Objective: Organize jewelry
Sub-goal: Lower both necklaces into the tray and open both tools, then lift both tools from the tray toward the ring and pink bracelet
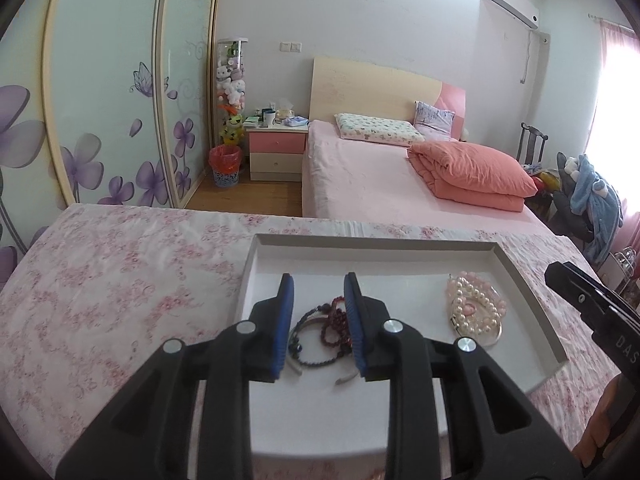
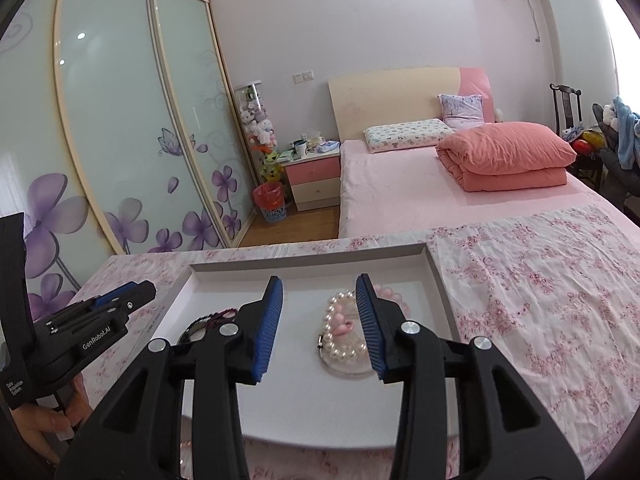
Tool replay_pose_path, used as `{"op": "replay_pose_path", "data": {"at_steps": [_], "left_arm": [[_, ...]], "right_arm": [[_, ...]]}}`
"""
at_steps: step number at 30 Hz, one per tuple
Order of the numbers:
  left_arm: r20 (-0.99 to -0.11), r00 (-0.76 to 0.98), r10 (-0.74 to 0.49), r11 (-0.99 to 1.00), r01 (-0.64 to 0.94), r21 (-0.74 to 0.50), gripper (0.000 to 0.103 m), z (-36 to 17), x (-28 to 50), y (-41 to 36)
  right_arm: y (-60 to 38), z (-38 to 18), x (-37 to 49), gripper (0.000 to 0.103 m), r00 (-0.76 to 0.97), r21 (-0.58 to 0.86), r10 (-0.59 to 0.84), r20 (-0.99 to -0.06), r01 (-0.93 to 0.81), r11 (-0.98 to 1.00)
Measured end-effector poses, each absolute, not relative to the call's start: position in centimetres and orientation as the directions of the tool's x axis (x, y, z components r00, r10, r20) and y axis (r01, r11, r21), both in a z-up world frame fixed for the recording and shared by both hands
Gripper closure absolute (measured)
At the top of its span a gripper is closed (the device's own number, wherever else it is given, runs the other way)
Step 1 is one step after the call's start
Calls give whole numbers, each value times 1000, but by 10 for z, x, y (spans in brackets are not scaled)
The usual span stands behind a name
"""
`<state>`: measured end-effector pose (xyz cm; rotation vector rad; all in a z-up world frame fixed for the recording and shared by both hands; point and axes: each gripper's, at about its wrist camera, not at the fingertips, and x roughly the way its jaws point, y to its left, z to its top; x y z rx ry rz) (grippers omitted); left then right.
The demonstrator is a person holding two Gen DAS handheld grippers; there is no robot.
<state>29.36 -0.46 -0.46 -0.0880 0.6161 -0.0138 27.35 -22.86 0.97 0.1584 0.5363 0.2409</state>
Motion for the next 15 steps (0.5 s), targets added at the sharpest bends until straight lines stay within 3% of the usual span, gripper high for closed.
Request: {"op": "replay_pose_path", "data": {"at_steps": [9,15], "left_arm": [[-597,798,-77,996,33,-84,62,-10,238,7],[-623,774,-109,994,74,-82,46,-22,209,16]], "right_arm": [[-222,-9,234,64,760,156,280,-586,-234,960],[-220,-38,215,66,676,131,280,-682,-264,956]]}}
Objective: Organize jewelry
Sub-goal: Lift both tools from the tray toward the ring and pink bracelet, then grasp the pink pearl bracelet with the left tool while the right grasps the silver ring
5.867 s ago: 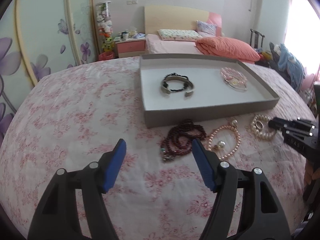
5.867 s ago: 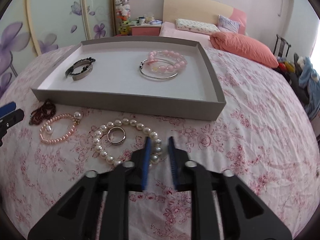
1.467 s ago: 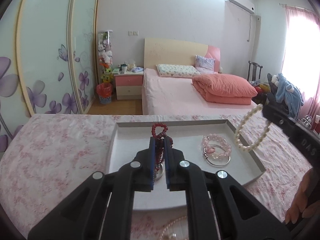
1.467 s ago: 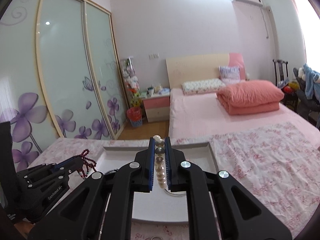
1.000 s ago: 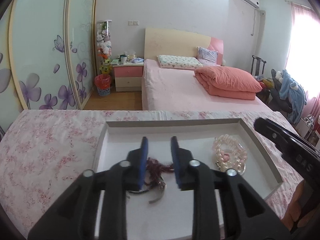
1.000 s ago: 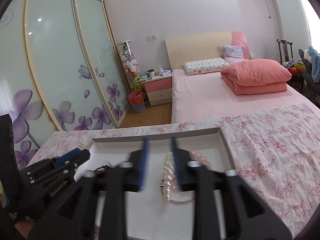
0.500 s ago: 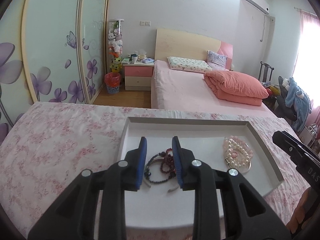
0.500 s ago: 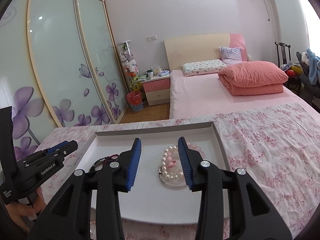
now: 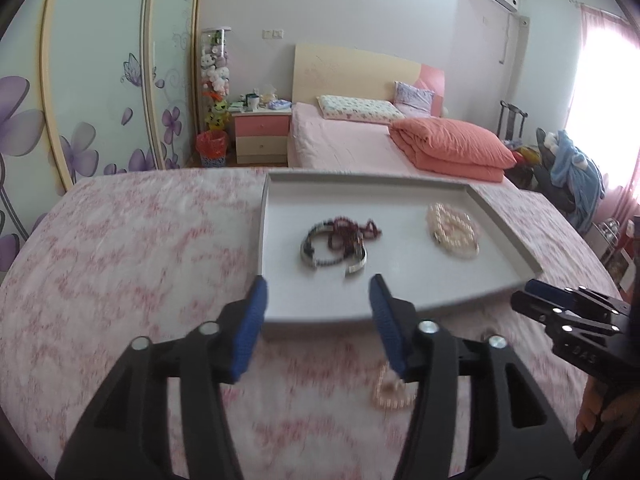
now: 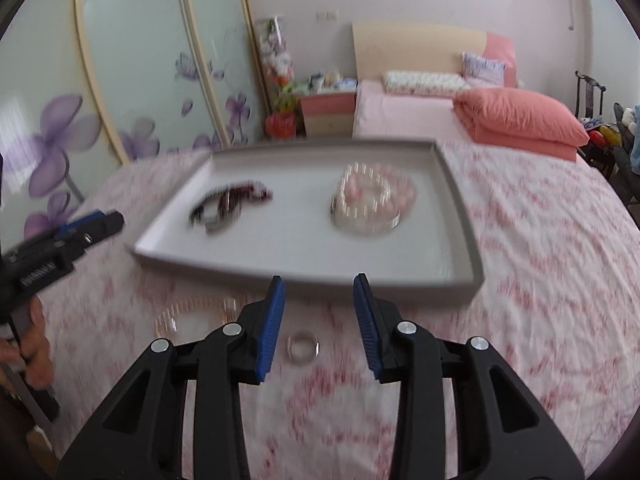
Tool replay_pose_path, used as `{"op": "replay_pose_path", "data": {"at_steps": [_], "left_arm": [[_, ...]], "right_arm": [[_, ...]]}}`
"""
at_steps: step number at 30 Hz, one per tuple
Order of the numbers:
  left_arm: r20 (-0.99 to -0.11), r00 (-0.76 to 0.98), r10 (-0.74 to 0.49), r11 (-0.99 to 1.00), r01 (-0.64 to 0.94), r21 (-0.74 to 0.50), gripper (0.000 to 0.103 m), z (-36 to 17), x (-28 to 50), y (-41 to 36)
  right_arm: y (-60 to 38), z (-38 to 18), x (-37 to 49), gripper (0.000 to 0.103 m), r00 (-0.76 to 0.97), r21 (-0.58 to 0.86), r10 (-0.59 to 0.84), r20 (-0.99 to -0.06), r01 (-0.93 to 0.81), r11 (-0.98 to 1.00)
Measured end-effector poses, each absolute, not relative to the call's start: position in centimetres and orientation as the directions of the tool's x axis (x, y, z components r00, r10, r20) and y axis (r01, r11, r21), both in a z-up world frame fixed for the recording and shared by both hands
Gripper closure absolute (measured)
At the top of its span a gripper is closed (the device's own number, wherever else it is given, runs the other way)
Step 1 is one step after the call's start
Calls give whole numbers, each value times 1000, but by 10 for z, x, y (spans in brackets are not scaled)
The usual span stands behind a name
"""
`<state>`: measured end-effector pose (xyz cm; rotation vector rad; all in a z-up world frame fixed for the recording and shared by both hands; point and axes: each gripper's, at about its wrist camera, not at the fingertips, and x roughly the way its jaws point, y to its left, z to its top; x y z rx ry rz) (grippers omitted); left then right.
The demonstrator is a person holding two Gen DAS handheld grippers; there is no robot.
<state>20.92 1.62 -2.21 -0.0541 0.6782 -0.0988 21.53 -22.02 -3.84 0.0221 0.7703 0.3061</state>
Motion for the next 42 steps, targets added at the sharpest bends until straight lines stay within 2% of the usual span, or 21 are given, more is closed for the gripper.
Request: {"op": "replay_pose_path", "data": {"at_steps": [8,21,23,24,28,31,35,42], "left_arm": [[-640,756,-137,989,136,-50,30,-36,184,12],[-663,732,-157,985,166,-50,24,-45,185,7],[-669,725,-161,983,176,-46,24,-47,185,6],[-672,722,-163,983,180,-44,24,-49,186,5],[-684,708,-174,977,214,-27,24,-53,185,-3],[-692,699,-179,968,249,1,27,-57,182,-12],[-716,675,-177,959,282,29,43,-65,186,-26],[-732,654,-193,953,301,18,54,-69,200,-36]], "right_arm": [[-210,-65,206,66,590,94,266,-763,-306,947],[-191,-72,214,65,588,9,213,-781,-330,944],[-192,-72,214,68,586,13,217,-781,-332,943],[-192,-72,213,79,587,12,217,-780,-332,943],[-193,-71,210,80,589,9,212,-780,-327,945],[-198,-71,207,80,590,16,212,-779,-319,948],[-200,-71,206,80,589,20,211,-780,-314,949],[-200,-71,206,80,589,20,212,-780,-314,949]]}}
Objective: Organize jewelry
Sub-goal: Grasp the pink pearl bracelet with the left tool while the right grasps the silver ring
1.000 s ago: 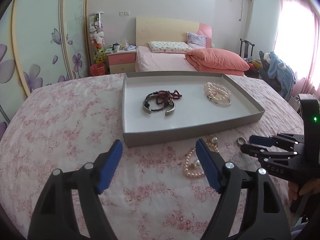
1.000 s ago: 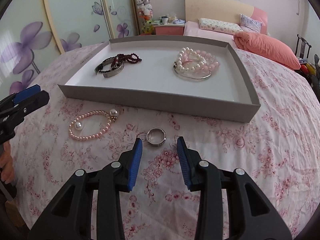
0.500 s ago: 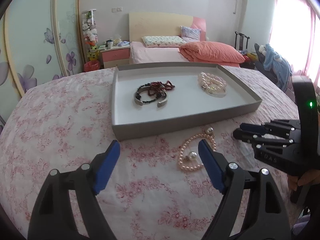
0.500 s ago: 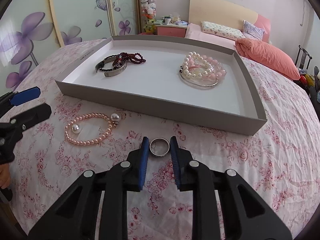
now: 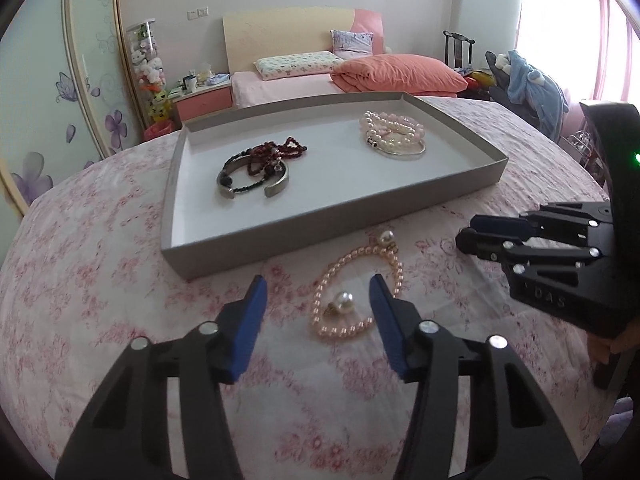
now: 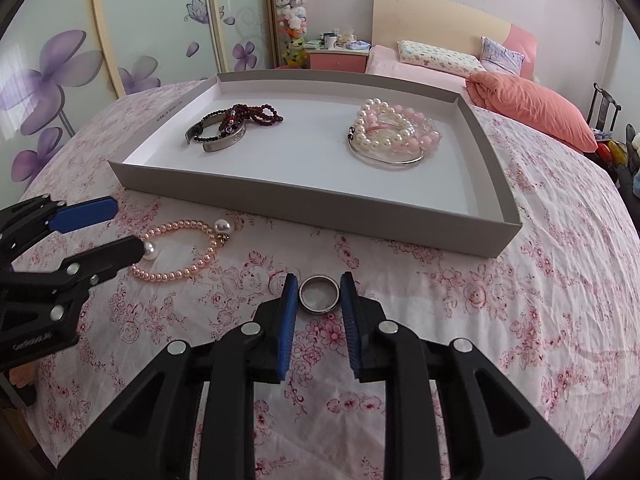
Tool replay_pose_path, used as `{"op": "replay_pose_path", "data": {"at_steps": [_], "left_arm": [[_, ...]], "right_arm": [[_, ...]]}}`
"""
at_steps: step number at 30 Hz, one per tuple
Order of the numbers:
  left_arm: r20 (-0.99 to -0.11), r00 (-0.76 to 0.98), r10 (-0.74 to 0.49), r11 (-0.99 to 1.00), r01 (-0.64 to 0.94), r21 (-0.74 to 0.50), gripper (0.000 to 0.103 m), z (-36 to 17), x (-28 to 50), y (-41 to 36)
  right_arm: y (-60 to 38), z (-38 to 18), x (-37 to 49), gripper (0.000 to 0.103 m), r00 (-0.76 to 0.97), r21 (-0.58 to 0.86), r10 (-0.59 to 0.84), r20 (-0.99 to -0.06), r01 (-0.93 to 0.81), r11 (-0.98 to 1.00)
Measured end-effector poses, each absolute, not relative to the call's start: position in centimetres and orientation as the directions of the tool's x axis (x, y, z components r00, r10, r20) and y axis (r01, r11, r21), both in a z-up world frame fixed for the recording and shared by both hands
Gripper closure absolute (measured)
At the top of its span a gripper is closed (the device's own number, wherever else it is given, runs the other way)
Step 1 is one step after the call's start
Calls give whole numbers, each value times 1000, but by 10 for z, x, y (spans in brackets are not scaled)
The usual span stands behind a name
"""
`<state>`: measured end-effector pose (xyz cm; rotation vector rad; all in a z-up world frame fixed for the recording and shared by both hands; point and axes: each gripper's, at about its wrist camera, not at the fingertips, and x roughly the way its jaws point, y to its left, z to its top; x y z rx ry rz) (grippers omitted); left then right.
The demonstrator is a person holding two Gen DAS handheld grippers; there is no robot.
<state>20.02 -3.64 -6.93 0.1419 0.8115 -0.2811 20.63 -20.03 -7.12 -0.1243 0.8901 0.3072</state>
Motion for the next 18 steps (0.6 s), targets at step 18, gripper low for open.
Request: {"op": "replay_pose_path", "data": {"at_steps": [18], "left_arm": [[-805,574,-150,931,356,81,89,-83,227,-54]], "right_arm": [[-201,-72,206,80,585,33,220,-780,-314,949]]}}
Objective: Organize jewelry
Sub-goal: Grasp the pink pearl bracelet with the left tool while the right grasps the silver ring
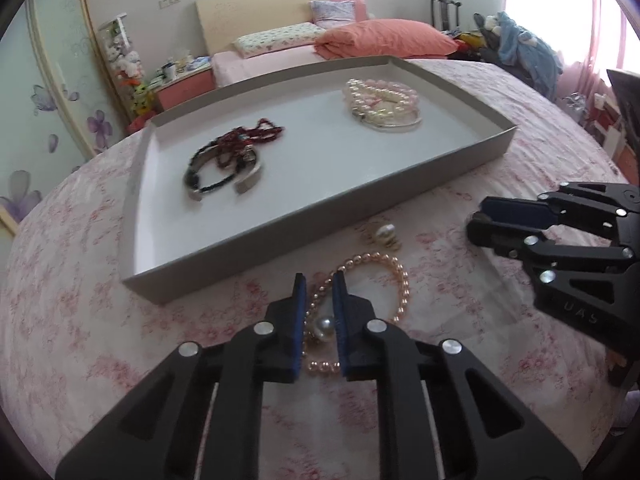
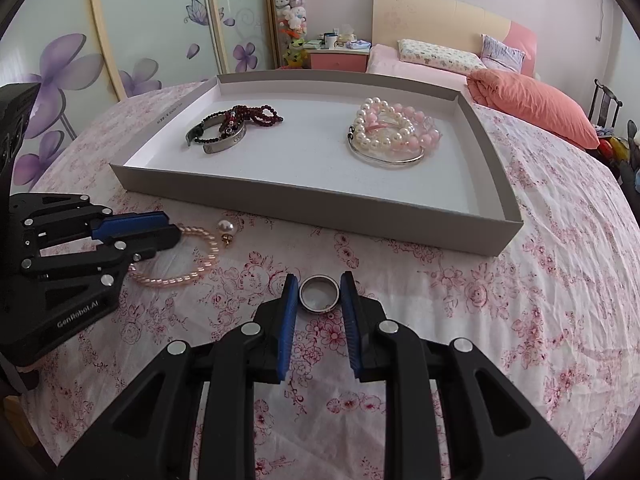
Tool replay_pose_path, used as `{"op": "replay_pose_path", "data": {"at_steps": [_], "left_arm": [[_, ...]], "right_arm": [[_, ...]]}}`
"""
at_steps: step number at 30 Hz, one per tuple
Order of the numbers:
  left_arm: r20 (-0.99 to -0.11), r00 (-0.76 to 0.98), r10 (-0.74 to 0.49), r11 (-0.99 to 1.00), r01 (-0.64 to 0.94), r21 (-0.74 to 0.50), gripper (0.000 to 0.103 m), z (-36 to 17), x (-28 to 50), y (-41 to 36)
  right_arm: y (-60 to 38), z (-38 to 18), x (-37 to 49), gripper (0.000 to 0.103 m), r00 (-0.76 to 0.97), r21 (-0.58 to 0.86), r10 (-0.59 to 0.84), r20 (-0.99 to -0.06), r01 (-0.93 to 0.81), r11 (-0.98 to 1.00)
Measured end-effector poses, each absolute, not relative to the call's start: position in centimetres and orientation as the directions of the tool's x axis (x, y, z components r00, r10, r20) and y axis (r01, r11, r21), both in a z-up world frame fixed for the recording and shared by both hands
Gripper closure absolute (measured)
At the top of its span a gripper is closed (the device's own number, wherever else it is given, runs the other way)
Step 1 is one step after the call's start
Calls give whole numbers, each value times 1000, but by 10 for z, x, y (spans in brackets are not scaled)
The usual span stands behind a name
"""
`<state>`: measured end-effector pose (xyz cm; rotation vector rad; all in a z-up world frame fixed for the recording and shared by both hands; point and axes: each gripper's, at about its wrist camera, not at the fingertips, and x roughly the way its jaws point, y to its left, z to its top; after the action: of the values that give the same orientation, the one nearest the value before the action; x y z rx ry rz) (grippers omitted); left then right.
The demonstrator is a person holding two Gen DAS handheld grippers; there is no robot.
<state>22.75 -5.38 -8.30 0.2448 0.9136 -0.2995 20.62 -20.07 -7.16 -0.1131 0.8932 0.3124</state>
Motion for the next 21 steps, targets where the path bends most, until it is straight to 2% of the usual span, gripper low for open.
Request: {"op": "replay_pose_path", "data": {"at_steps": [13,17,21], "left_arm": [[-792,594,-141,927,360,105,89,-85,221,-55],[-786,605,-126,924,361,130,96,-86,218,-61],[-783,605,-145,935,342,91,97,-85,221,-55]], "right_arm": [[-201,-71,207,80,584,33,221,-781,-314,949],[-201,-71,207,80,585,30,218,-781,-314,949],[-201,-71,207,80,585,39,223,-780,-310,950]]}}
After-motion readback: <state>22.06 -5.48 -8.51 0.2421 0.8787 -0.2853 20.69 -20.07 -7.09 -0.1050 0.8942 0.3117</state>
